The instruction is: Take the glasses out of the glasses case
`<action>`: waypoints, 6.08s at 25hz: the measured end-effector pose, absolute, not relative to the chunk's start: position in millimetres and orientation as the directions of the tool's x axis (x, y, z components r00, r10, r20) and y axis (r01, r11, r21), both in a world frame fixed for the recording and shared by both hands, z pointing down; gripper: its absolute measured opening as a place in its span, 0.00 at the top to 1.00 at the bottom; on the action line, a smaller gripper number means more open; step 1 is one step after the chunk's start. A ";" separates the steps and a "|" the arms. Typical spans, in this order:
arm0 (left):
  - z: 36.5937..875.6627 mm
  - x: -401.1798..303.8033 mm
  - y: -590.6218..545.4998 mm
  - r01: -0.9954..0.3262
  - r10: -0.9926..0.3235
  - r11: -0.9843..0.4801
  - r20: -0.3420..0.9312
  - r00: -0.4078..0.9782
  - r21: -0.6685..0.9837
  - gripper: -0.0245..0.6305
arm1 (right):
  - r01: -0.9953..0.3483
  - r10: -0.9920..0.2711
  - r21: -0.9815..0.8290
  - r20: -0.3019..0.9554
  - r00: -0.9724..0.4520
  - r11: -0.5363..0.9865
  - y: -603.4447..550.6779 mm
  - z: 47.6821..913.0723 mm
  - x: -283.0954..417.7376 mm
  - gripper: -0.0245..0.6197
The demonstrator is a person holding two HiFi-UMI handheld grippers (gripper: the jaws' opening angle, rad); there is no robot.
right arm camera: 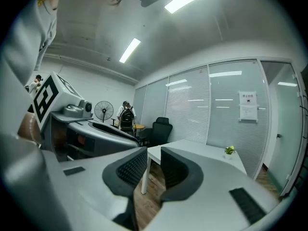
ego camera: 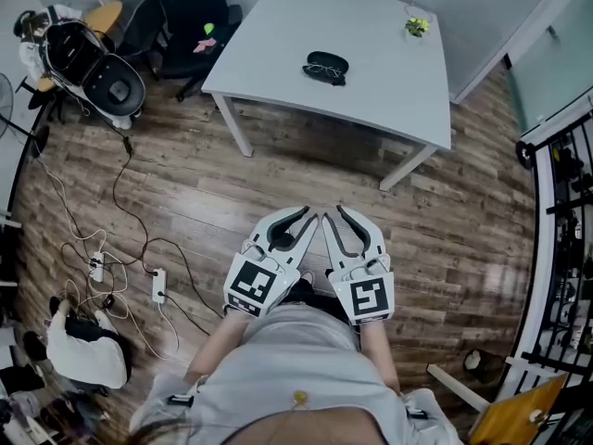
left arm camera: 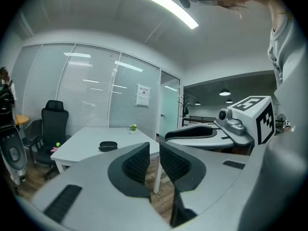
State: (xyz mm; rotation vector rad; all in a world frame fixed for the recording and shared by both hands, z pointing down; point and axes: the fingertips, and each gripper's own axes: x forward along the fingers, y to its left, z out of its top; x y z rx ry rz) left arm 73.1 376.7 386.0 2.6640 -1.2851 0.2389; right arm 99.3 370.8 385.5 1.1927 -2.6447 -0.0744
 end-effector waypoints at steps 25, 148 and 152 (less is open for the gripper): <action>391.4 35.4 185.8 -0.715 -0.687 -0.693 0.217 0.694 0.091 0.86 | -0.782 -0.793 0.155 0.211 -0.571 0.604 186.9 392.5 56.9 0.85; 446.2 -67.1 -206.9 -0.737 -0.654 -0.649 0.356 0.668 0.189 0.86 | -0.477 -0.345 0.169 0.885 -0.311 0.863 -199.0 668.8 44.4 0.74; 449.2 -72.1 -208.5 -0.748 -0.662 -0.633 0.363 0.656 0.198 0.86 | -0.448 -0.283 0.123 0.908 -0.308 0.885 -202.7 685.3 46.0 0.72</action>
